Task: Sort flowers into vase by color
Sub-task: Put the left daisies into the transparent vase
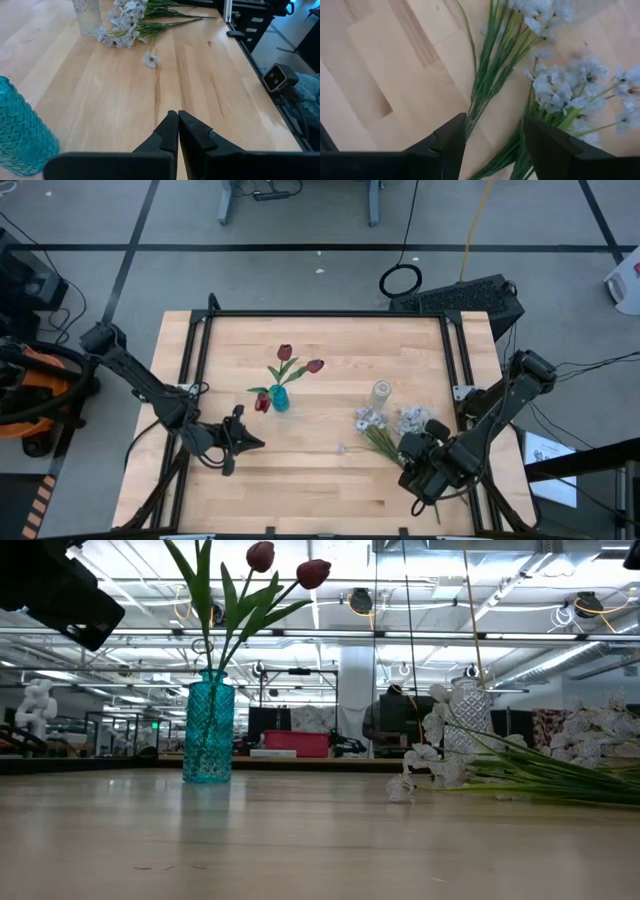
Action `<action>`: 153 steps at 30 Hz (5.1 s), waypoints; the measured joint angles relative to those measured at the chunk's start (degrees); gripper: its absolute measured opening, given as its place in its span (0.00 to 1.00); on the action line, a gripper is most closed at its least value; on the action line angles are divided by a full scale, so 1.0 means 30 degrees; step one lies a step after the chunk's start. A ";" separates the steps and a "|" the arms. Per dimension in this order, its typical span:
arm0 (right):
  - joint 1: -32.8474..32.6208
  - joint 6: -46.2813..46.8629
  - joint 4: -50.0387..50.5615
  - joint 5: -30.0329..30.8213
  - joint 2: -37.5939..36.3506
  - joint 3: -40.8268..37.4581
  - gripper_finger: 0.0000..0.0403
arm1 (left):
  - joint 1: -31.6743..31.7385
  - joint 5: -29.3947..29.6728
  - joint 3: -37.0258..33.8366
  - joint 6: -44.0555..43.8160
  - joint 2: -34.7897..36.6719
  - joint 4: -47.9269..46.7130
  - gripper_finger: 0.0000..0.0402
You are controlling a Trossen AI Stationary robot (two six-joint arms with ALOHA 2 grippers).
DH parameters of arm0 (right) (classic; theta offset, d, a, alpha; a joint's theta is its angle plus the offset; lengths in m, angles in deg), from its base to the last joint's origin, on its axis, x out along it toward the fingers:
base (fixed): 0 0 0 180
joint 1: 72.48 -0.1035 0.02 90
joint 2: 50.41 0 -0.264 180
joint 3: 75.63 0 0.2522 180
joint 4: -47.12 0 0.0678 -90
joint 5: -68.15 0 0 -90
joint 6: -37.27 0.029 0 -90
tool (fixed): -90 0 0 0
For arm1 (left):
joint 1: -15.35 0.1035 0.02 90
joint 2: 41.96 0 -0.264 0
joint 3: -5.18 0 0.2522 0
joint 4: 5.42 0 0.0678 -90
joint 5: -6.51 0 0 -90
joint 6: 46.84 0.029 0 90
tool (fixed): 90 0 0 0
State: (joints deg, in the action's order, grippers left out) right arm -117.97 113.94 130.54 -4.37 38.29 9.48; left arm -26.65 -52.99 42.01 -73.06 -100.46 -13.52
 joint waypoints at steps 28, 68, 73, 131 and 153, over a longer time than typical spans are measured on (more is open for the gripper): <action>0.0150 -0.0303 -0.1593 -0.2814 0.3906 0.0006 0.46 | 0.0007 0.0060 0.0000 0.0002 -0.4861 0.6412 0.05; 0.1821 0.1516 -0.7261 -0.0677 0.6880 -0.2382 0.33 | -0.0012 -0.0545 0.0000 0.1477 -0.6006 0.9109 0.05; 0.1821 0.1440 -0.7542 -0.0695 0.6894 -0.2382 0.13 | -0.0008 -0.0545 0.0000 0.1384 -0.6006 0.9106 0.05; 0.1049 -1.3561 -1.5903 1.2433 -0.4136 -0.2448 0.00 | 0.0068 0.0012 0.3600 0.5293 -0.8409 1.2573 0.05; 0.1891 -2.5052 -2.7212 1.0686 -0.3558 -0.2433 0.00 | 0.2325 -0.0091 0.9335 0.5959 -1.2428 1.2562 0.16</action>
State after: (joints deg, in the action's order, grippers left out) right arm -112.30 38.79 48.91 27.69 27.61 2.18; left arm -19.67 -53.26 70.01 -55.19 -137.74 24.17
